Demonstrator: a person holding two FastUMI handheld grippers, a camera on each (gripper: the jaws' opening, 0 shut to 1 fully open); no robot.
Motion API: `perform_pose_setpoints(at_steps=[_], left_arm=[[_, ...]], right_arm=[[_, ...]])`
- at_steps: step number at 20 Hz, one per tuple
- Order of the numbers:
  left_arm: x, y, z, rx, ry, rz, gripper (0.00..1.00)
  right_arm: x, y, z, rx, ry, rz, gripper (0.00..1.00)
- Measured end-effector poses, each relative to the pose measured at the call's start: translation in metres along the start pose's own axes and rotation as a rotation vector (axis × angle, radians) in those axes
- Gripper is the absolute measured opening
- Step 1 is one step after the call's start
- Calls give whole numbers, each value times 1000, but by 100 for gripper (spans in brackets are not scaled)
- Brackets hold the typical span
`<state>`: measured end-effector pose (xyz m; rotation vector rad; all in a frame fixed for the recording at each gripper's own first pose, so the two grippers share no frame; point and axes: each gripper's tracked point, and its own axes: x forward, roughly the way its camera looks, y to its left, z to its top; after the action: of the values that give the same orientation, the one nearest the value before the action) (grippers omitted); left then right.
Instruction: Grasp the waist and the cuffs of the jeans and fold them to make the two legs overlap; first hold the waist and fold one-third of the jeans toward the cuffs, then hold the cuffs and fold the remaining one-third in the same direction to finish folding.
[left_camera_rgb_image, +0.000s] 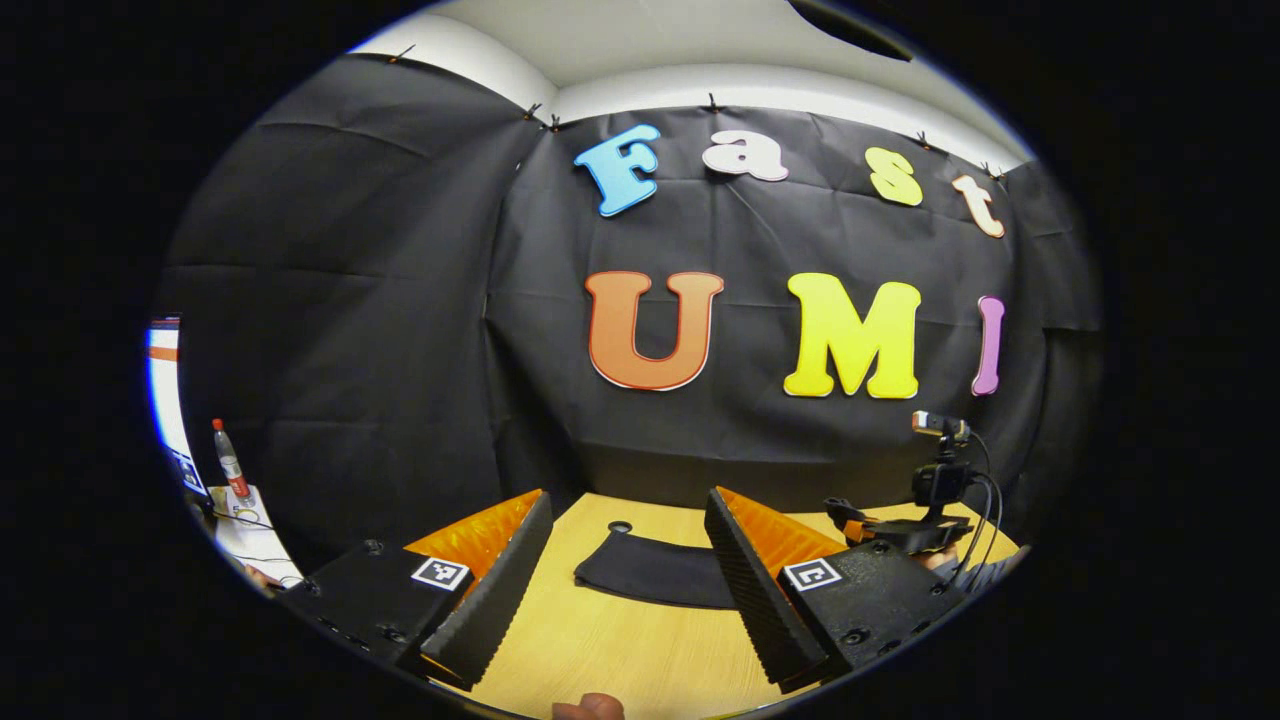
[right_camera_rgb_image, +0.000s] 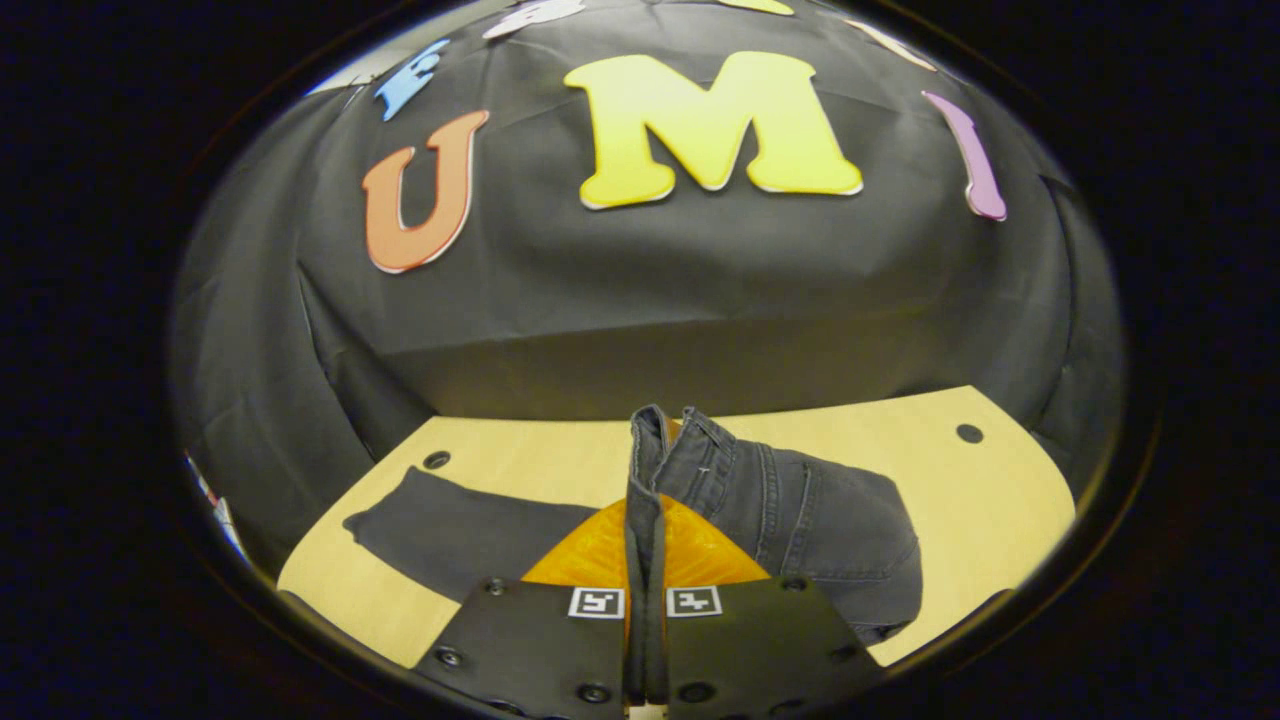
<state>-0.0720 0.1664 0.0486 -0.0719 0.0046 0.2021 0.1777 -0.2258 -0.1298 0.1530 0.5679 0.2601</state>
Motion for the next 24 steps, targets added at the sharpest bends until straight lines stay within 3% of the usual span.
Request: perform_pose_setpoints(at_steps=[11, 13, 14, 15, 19, 24], left_arm=[[-9, 37, -14, -5, 36, 85, 98], [-7, 38, -12, -12, 24, 93, 98], [-5, 37, -6, -20, 10, 95, 98], [-2, 36, -5, -28, 2, 95, 98], [15, 37, -21, -81, 30, 94, 98], [66, 28, -94, -248, 175, 48, 98]], right_arm=[[-4, -4, -1, -90, 110, -26, 1], [0, 0, -7, -99, 116, 2, 2], [2, 6, -9, -88, 124, 53, 5], [2, 16, -16, -68, 140, 96, 11], [0, 24, -9, -83, 117, 124, 75], [-24, 29, 47, -78, -20, 168, 89]])
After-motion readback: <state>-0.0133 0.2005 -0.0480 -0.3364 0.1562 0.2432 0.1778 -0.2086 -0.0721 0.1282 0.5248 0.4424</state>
